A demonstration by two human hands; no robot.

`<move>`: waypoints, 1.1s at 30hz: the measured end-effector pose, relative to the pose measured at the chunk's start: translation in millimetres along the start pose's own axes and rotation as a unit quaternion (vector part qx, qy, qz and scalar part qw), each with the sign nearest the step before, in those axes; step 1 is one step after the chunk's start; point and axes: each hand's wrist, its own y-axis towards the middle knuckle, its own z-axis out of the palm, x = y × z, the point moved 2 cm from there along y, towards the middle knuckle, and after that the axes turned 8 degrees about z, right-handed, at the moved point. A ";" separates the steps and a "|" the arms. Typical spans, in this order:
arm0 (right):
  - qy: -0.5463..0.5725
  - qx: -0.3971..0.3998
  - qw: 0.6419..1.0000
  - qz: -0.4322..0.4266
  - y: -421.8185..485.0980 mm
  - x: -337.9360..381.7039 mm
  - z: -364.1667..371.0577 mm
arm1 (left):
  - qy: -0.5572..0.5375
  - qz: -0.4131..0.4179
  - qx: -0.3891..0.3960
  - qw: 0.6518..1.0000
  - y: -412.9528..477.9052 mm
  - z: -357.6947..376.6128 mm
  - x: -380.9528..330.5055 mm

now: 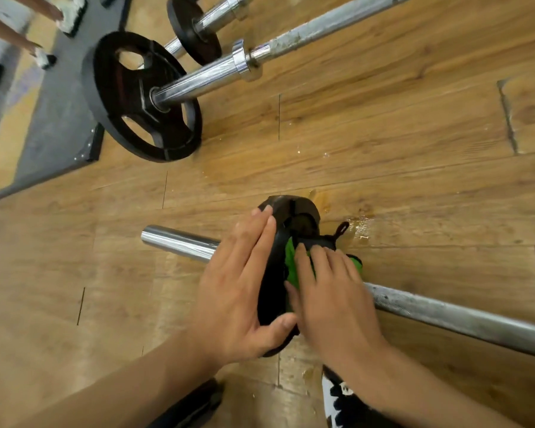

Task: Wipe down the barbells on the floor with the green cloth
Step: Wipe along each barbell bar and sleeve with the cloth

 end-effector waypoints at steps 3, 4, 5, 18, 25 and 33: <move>0.022 0.009 1.000 -0.012 14.3 -0.5 -13.1 | 0.007 0.002 -0.015 1.000 -10.7 3.4 -5.5; 0.013 0.003 1.000 -0.023 11.9 -0.3 -9.7 | 0.006 0.001 -0.020 1.000 -12.4 3.7 -6.4; -0.005 0.025 0.999 -0.028 6.1 0.7 -8.8 | 0.004 -0.001 -0.025 1.000 -13.7 3.8 -6.9; -0.005 -0.013 1.000 0.009 -24.7 3.8 6.1 | 0.017 -0.012 -0.073 0.997 -43.4 12.5 -19.6; 0.011 -0.063 0.998 0.006 -7.2 -0.9 7.1 | 0.018 0.004 -0.082 0.996 -35.8 13.5 -16.2; 0.011 -0.143 0.987 -0.074 -14.6 -18.3 20.9 | 0.015 0.015 -0.041 0.999 -11.6 7.3 -1.0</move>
